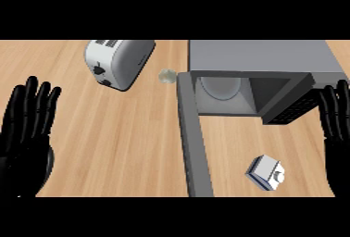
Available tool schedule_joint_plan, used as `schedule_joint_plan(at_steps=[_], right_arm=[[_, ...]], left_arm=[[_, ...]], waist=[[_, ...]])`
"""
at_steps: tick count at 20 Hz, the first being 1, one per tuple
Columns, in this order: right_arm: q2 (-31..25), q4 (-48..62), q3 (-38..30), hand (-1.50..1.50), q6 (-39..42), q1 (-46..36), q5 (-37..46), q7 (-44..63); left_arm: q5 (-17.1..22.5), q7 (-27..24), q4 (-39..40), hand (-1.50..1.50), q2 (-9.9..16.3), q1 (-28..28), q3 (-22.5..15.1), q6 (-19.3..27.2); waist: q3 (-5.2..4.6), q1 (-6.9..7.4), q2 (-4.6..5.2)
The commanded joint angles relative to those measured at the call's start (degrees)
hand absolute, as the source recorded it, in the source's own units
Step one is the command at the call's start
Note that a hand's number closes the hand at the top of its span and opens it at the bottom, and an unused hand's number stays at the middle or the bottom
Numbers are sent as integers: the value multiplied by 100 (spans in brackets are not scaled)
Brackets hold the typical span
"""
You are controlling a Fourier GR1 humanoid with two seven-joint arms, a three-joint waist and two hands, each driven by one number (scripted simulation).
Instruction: Pick up the milk, place it into the microwave and close the microwave
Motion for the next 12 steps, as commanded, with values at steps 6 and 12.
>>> schedule_joint_plan(at_steps=[6, 12], right_arm=[[575, -598, 1170, -150, -2056, 290, 1897, 334], [585, -1051, 3134, -150, -2796, 1086, 3323, 1455]], left_arm=[[371, 507, -124, -150, 101, -102, 731, 195], [633, 868, -607, -150, -116, 849, 779, 254]], waist=[[-40, -142, 53], [-43, -122, 34]])
